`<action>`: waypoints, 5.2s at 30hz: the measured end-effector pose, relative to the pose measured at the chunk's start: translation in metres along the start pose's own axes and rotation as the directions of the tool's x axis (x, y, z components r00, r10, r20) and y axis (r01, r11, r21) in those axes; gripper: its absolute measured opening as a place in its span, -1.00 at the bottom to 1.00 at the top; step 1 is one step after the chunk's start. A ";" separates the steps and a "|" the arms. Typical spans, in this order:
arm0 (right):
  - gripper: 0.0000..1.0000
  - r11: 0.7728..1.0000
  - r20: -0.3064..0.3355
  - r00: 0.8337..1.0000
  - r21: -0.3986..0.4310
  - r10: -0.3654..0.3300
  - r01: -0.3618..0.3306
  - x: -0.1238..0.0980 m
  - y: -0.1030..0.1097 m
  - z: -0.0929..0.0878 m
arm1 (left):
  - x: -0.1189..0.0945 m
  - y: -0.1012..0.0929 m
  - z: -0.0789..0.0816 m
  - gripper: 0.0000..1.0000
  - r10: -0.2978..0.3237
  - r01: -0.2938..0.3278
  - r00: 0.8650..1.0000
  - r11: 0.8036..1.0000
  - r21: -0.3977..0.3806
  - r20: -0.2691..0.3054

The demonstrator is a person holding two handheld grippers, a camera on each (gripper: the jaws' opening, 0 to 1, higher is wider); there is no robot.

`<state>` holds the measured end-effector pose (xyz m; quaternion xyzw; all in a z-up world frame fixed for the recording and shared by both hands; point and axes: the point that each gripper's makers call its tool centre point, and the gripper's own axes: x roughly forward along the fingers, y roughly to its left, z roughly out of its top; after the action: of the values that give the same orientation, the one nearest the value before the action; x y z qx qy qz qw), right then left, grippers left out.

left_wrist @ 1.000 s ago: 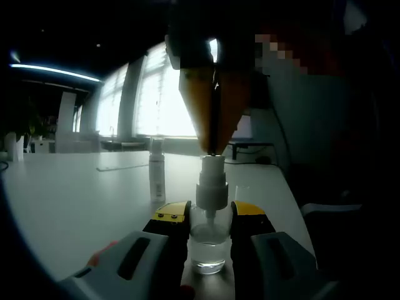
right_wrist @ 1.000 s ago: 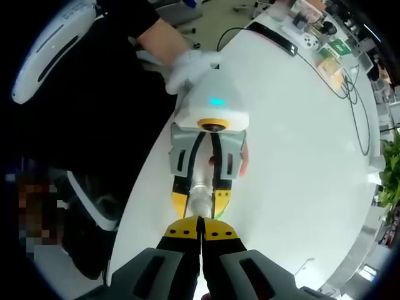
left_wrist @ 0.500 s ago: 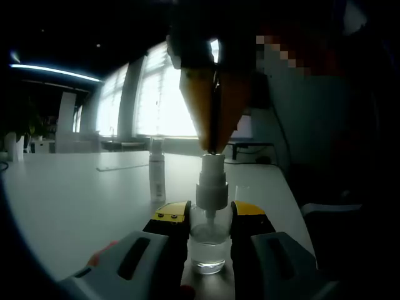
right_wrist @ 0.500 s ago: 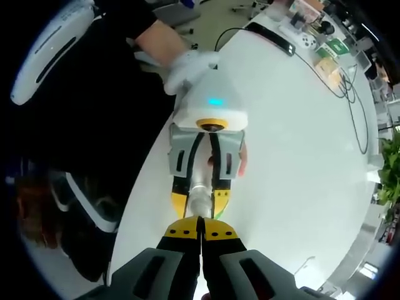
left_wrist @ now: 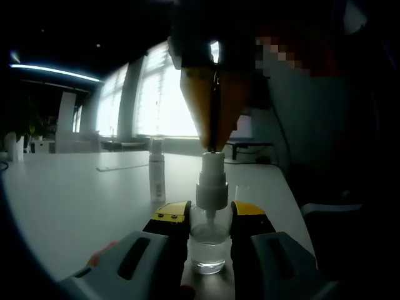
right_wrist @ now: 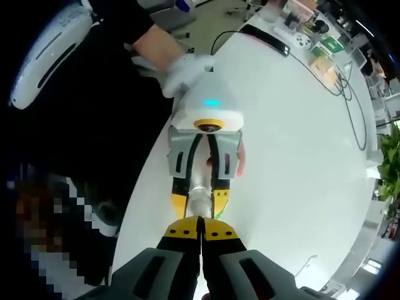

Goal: Clamp pump bottle remove cover press pump head put on cover

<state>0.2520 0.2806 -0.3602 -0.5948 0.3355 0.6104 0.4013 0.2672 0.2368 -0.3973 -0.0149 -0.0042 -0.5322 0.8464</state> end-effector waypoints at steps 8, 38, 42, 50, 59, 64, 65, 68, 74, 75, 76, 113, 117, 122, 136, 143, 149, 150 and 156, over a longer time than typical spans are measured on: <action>-1.00 1.000 0.000 1.000 -0.005 -0.004 0.004 0.000 0.000 0.000 | 0.000 -0.001 0.000 -0.67 0.002 -0.002 1.000 1.000 0.001 0.000; -1.00 1.000 -0.011 1.000 -0.014 0.004 -0.004 0.000 0.001 0.001 | 0.000 0.008 -0.003 -0.67 0.003 -0.003 1.000 1.000 -0.001 -0.001; -1.00 1.000 -0.009 1.000 -0.012 0.008 -0.008 0.000 0.001 0.001 | 0.000 0.007 -0.003 -0.67 0.003 -0.003 1.000 1.000 0.000 -0.001; -1.00 1.000 -0.026 1.000 -0.002 0.014 -0.014 0.005 0.001 0.001 | 0.000 0.006 -0.003 -0.67 0.002 -0.002 1.000 1.000 0.001 -0.001; -1.00 1.000 -0.012 1.000 0.005 0.005 -0.005 0.001 0.001 0.000 | 0.000 0.006 -0.003 -0.67 0.003 -0.003 1.000 1.000 0.001 -0.001; -1.00 1.000 -0.009 1.000 0.002 -0.002 0.002 0.001 0.000 0.000 | 0.000 0.004 -0.002 -0.67 0.003 -0.003 1.000 1.000 0.001 -0.001; -1.00 1.000 -0.010 1.000 0.002 -0.001 0.001 0.000 0.000 0.000 | 0.000 0.004 -0.002 -0.67 0.004 -0.004 1.000 1.000 0.002 -0.001; -1.00 1.000 -0.011 1.000 0.001 0.001 -0.001 0.000 0.000 0.000 | 0.000 0.003 -0.002 -0.67 0.004 -0.004 1.000 1.000 0.002 -0.001; -1.00 1.000 -0.010 1.000 0.002 0.005 -0.005 0.000 0.000 0.000 | 0.001 0.002 -0.001 -0.67 0.004 -0.004 1.000 1.000 0.002 0.000; -1.00 1.000 -0.009 1.000 0.002 0.005 -0.005 0.000 0.001 0.000 | 0.001 0.001 -0.001 -0.67 0.004 -0.004 1.000 1.000 0.002 0.000; -1.00 1.000 -0.009 1.000 0.003 0.005 -0.005 0.000 0.000 0.000 | 0.000 0.001 -0.001 -0.67 0.004 -0.004 1.000 1.000 0.002 0.000; -1.00 1.000 -0.014 1.000 -0.011 0.010 -0.010 0.001 0.001 0.001 | 0.000 0.005 -0.002 -0.67 0.007 -0.007 1.000 1.000 0.001 -0.001; -1.00 1.000 -0.012 1.000 -0.004 0.013 -0.013 0.001 0.001 0.001 | 0.000 0.005 -0.002 -0.67 0.006 -0.006 1.000 1.000 0.000 0.000; -1.00 1.000 -0.018 1.000 0.000 0.023 -0.023 0.005 0.000 0.000 | 0.000 0.006 -0.002 -0.67 0.007 -0.007 1.000 1.000 0.001 -0.001; -1.00 1.000 -0.015 1.000 0.008 0.022 -0.021 0.001 0.001 0.000 | 0.000 0.005 -0.002 -0.67 0.007 -0.007 1.000 1.000 0.003 0.000; -1.00 1.000 0.005 1.000 0.018 0.018 -0.018 0.000 0.000 0.000 | 0.000 0.003 -0.001 -0.67 0.006 -0.006 1.000 1.000 0.003 0.000; -1.00 1.000 -0.003 1.000 0.007 0.015 -0.015 0.000 0.000 0.000 | 0.000 0.002 -0.001 -0.67 0.007 -0.007 1.000 1.000 0.004 0.000; -1.00 1.000 -0.004 1.000 0.005 0.014 -0.014 0.000 0.000 0.000 | 0.000 0.002 -0.001 -0.67 0.007 -0.007 1.000 1.000 0.004 0.000; -1.00 1.000 -0.003 1.000 0.006 0.010 -0.010 0.000 0.000 0.000 | 0.000 0.000 0.000 -0.67 0.008 -0.008 1.000 1.000 0.004 0.000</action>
<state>0.2521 0.2804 -0.3604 -0.5927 0.3409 0.6107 0.3994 0.2673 0.2366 -0.3970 -0.0135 -0.0052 -0.5287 0.8487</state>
